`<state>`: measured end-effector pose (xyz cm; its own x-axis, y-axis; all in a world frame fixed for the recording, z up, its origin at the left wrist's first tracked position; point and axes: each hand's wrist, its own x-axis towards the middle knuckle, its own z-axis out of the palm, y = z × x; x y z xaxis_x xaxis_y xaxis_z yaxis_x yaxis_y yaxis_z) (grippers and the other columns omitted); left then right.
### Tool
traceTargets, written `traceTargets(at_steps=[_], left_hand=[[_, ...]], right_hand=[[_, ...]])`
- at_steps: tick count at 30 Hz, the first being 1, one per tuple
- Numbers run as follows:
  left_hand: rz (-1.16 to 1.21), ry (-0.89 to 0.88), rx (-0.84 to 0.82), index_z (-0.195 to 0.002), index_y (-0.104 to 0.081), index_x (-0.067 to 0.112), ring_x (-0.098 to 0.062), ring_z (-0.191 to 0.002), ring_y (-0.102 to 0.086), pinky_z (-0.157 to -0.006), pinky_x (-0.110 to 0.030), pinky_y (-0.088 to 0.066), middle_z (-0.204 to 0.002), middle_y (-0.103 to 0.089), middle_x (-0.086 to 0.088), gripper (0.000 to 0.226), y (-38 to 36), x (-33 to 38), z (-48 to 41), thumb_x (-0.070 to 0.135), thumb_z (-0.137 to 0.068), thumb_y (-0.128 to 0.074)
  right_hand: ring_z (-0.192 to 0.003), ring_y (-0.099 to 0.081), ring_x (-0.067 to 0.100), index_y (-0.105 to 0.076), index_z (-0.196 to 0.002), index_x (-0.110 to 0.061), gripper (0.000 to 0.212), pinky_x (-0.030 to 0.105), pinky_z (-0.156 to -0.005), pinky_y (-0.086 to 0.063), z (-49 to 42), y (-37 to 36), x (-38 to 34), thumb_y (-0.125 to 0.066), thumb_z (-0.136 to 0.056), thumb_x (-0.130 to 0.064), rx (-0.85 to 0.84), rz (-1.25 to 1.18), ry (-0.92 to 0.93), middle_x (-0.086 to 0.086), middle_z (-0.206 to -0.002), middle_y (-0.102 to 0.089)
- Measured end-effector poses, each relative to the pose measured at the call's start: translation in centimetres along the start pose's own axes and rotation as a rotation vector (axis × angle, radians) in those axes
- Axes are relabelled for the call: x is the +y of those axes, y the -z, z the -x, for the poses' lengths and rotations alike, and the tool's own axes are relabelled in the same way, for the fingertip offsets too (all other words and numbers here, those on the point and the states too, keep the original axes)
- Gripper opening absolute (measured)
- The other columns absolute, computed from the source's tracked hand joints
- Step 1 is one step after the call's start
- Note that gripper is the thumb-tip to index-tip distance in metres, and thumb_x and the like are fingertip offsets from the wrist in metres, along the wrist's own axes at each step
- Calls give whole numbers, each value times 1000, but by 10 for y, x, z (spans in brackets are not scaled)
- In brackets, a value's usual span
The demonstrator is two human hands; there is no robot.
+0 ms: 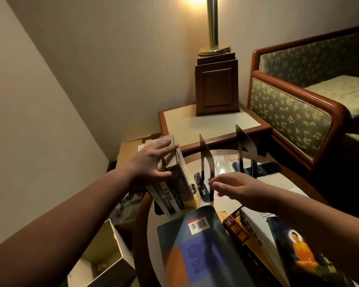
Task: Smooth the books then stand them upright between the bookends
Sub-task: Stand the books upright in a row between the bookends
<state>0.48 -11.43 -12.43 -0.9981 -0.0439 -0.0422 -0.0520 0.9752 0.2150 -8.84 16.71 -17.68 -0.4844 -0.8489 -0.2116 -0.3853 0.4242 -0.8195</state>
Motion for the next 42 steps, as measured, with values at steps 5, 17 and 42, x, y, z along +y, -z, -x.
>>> traceTargets(at_steps=[5,17,42], left_hand=[[-1,-8,82,-155,-15,38,-9,-148,-1,-119,-42,-7,-165,-7,8,89,-9,-1,6,36,-87,-73],[39,18,102,-153,-20,41,-20,-151,-7,-119,-48,-15,-165,-11,8,87,-13,-1,5,35,-85,-75],[39,48,111,-152,-21,37,-25,-150,-13,-117,-51,-18,-165,-13,5,84,-10,11,6,32,-87,-74]], right_hand=[[-111,-58,2,-58,-126,-36,42,27,-91,-53,55,20,16,-58,-89,-56,44,292,-56,-18,-121,-60],[-104,-49,18,-44,-136,-31,86,27,-76,-48,114,11,32,-53,-70,-86,70,883,-422,2,-129,-45],[-114,-57,22,-32,-149,-34,65,25,-84,-48,94,-21,1,-62,-92,-41,173,660,-56,4,-141,-51]])
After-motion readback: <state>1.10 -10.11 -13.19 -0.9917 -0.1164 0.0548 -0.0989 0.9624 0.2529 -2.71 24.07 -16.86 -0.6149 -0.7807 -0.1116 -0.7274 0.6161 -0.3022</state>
